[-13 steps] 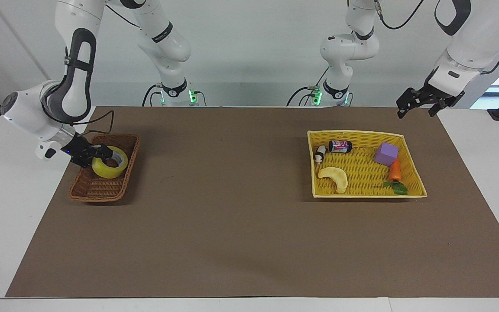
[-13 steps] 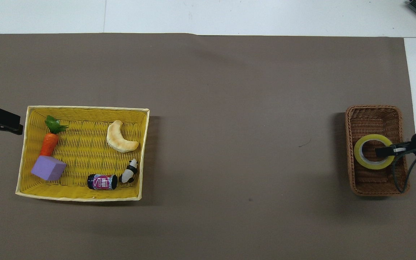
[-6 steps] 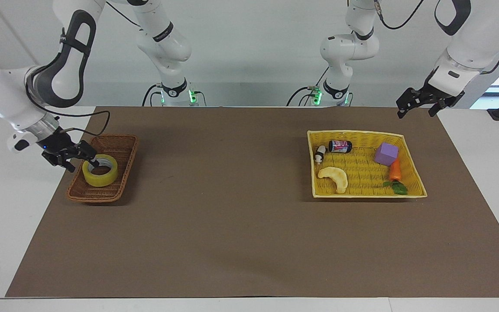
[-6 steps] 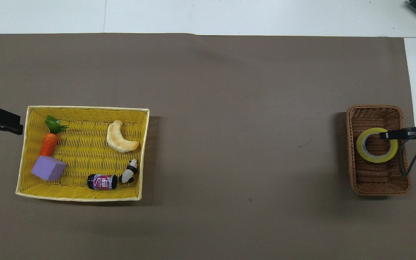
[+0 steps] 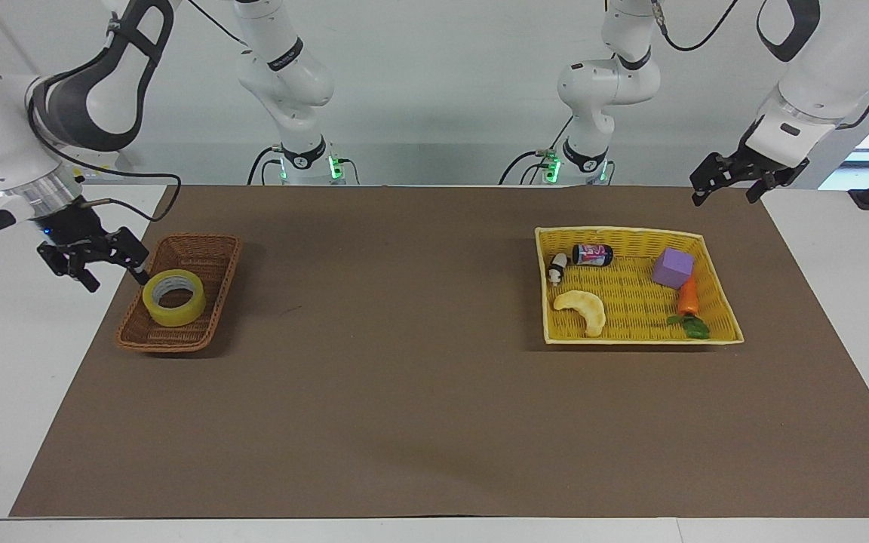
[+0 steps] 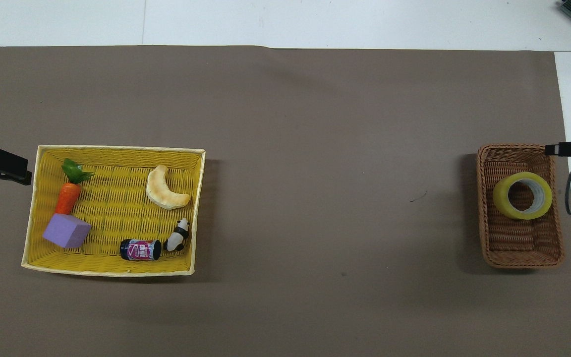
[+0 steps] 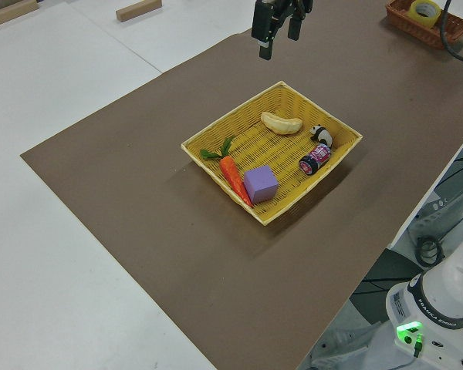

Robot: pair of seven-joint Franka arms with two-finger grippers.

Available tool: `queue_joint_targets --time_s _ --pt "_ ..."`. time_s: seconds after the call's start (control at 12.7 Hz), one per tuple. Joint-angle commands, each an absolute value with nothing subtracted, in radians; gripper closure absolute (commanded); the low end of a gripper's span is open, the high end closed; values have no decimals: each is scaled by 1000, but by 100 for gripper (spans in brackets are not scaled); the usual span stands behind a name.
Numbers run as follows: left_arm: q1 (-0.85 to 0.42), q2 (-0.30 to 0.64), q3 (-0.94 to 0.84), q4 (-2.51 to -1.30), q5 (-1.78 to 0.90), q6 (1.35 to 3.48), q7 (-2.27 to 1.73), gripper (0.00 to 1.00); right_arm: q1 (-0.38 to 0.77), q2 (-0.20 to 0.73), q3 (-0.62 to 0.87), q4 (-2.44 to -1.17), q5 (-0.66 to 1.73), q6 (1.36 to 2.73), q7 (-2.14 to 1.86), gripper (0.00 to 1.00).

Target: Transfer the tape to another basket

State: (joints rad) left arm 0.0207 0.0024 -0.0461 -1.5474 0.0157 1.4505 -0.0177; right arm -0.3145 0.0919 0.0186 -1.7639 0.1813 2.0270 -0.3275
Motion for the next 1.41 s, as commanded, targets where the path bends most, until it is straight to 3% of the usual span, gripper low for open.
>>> queue_joint_targets --time_s 0.0,0.39,0.79,1.02,1.34 --pt "25 -3 -46 -1537 20 1436 -9 0 -200 -9 23 -1775 49 1923 -67 0" --pt "26 -3 -46 -1537 20 1436 -9 0 -34 -98 25 -1776 -12 1695 190 0" --pt "25 -3 -46 -1537 20 1434 -9 0 28 -198 57 -1784 12 1626 417 0" --pt "25 -3 -46 -1537 20 1436 -9 0 40 -178 58 -1769 34 1661 431 0" --pt "26 -3 -46 -1537 20 1436 -9 0 -1 -36 45 -1538 18 1513 333 0"
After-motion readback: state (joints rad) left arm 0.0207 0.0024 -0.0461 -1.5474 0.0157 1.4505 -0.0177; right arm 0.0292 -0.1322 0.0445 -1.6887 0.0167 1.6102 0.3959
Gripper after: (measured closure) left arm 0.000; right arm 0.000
